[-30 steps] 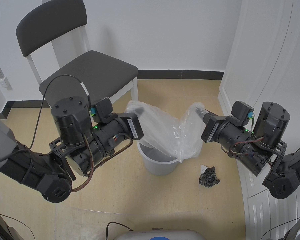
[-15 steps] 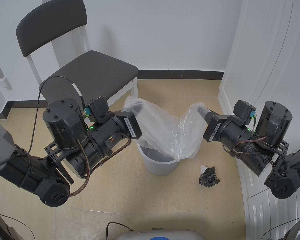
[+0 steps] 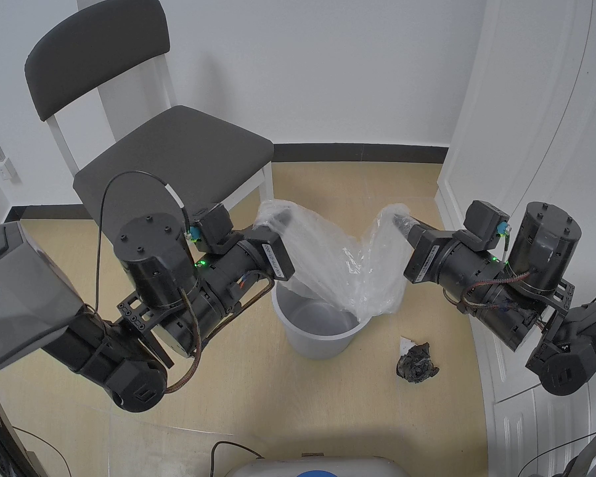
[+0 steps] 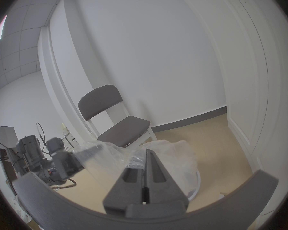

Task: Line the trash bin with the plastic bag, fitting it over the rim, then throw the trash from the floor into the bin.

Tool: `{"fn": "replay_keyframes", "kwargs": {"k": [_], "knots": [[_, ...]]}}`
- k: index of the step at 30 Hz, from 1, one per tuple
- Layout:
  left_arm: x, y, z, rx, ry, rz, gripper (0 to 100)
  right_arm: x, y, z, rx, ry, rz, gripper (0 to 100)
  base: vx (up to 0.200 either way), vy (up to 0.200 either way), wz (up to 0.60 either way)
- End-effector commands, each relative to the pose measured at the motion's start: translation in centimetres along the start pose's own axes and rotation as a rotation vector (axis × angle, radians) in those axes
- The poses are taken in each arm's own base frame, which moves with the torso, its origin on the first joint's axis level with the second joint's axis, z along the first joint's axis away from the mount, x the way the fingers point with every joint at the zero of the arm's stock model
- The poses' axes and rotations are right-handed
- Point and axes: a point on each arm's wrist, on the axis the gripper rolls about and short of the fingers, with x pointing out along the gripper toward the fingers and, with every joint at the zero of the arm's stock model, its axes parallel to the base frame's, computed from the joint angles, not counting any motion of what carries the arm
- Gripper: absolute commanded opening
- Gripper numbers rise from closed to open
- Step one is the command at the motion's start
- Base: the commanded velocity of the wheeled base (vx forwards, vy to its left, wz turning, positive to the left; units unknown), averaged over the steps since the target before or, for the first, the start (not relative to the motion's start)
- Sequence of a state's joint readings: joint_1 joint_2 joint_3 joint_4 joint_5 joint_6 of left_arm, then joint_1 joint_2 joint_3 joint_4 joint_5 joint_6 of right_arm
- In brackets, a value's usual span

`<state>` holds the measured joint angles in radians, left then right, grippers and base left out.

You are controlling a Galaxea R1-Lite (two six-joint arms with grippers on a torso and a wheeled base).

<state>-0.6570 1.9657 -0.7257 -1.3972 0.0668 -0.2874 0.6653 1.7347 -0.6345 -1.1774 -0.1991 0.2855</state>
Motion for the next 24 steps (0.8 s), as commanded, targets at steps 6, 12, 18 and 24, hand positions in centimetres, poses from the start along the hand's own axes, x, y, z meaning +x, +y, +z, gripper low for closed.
{"fn": "replay_keyframes", "kwargs": {"k": [6,12,18,24], "knots": [[1.1,0.9,-0.4,0.001,0.045,0.075,0,0.4,-0.2,-0.6,-0.003,0.017,-0.007,0,0.0,0.0,0.0],[1.4,2.0,-0.6,-0.006,0.089,0.117,0,1.7,-0.7,-2.5,0.007,0.063,-0.026,0,0.0,0.0,0.0],[4.0,4.1,-3.6,-0.088,0.124,0.167,0,3.5,-1.9,-4.1,0.031,0.096,-0.048,0,0.0,0.0,0.0],[6.1,6.7,-7.6,-0.156,0.168,0.215,0,6.0,-3.5,-6.7,0.101,0.122,-0.076,0,0.0,0.0,0.0]]}}
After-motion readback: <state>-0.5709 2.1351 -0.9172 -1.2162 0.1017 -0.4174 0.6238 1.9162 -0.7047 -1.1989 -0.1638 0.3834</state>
